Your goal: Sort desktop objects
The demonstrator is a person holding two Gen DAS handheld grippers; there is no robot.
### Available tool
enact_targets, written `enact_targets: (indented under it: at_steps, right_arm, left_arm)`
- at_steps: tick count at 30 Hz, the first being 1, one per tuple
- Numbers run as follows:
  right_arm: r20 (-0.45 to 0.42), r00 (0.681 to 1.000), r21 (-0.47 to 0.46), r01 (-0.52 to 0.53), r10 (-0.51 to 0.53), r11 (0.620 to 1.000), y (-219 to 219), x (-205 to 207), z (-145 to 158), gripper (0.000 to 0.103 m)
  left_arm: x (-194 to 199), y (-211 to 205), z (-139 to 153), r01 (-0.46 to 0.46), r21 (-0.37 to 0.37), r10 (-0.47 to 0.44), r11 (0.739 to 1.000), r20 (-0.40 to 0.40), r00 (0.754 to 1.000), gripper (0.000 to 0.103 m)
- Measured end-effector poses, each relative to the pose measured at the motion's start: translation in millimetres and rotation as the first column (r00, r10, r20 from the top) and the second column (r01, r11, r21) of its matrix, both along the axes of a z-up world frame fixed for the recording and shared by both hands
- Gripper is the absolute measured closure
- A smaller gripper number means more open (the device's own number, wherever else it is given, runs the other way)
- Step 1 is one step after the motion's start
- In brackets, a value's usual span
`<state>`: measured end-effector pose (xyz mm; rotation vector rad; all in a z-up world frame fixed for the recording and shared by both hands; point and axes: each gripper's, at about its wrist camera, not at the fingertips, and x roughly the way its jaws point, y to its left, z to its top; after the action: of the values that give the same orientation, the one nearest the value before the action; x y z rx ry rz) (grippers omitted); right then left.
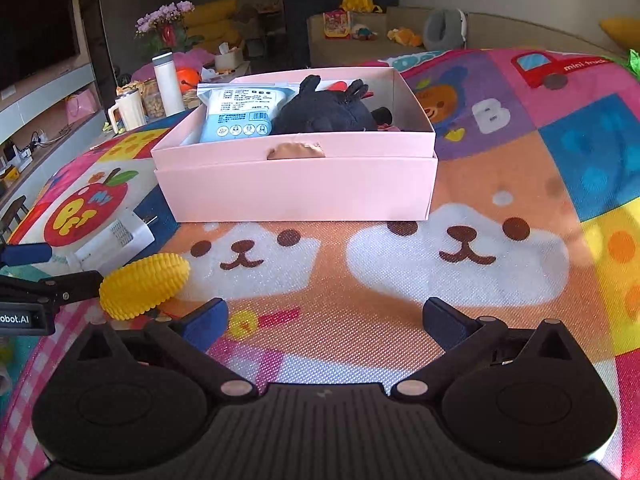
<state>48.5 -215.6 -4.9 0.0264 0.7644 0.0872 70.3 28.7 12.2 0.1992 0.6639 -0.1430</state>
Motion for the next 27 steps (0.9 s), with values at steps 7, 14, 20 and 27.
enact_targets:
  at_steps: [7,14,20,27]
  right_arm:
    - [0.003,1.000,-0.044,-0.015,0.015,0.999,4.8,-1.8,-1.5,0.000]
    - [0.033,0.967,0.050,-0.253,0.252,0.966,23.6,-15.2,11.2,0.000]
    - [0.046,0.924,0.008,-0.381,0.381,0.924,66.4,-1.9,17.5,0.012]
    - [0.018,0.932,0.028,-0.362,0.361,0.932,71.4,11.9,14.1,0.036]
  left_arm:
    - [14.4,40.0,-1.3,-0.179,0.136,0.174,0.974,0.052,0.983,0.000]
    - [0.8,58.1,1.2,-0.108,-0.058,0.106,0.992,-0.033,0.994,0.000]
    - [-10.7,57.8,3.9,-0.096,-0.103,0.093,0.990,-0.029,0.995,0.000]
    - [-8.8,49.4,9.8,-0.040,-0.148,0.036,0.988,-0.028,0.999,0.000]
